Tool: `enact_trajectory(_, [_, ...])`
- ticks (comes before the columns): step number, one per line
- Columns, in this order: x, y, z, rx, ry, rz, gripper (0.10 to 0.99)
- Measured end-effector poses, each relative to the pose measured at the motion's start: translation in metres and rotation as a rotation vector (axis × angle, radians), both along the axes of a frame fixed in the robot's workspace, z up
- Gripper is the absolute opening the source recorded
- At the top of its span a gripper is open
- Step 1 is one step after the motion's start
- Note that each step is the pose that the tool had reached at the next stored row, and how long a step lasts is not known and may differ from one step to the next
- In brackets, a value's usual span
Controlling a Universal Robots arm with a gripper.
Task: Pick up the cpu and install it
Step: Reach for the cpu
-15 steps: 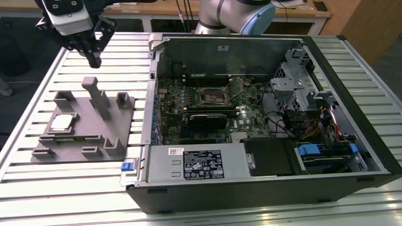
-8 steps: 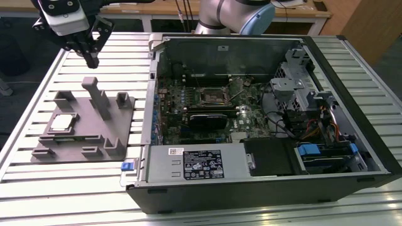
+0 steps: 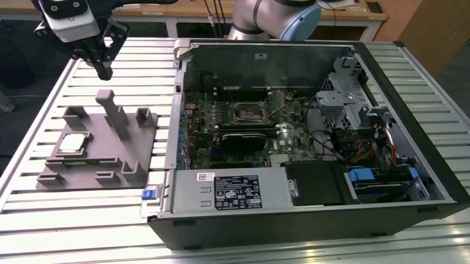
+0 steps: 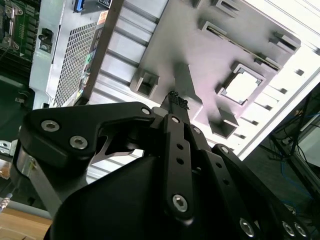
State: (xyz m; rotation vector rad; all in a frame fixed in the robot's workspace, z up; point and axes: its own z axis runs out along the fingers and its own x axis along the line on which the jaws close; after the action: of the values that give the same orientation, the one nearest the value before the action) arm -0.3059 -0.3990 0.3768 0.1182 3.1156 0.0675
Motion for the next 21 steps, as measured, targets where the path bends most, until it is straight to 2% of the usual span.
enact_trajectory(21, [-0.0141, 0.0, -0.0019, 0.0, 0.001, 0.0, 0.106])
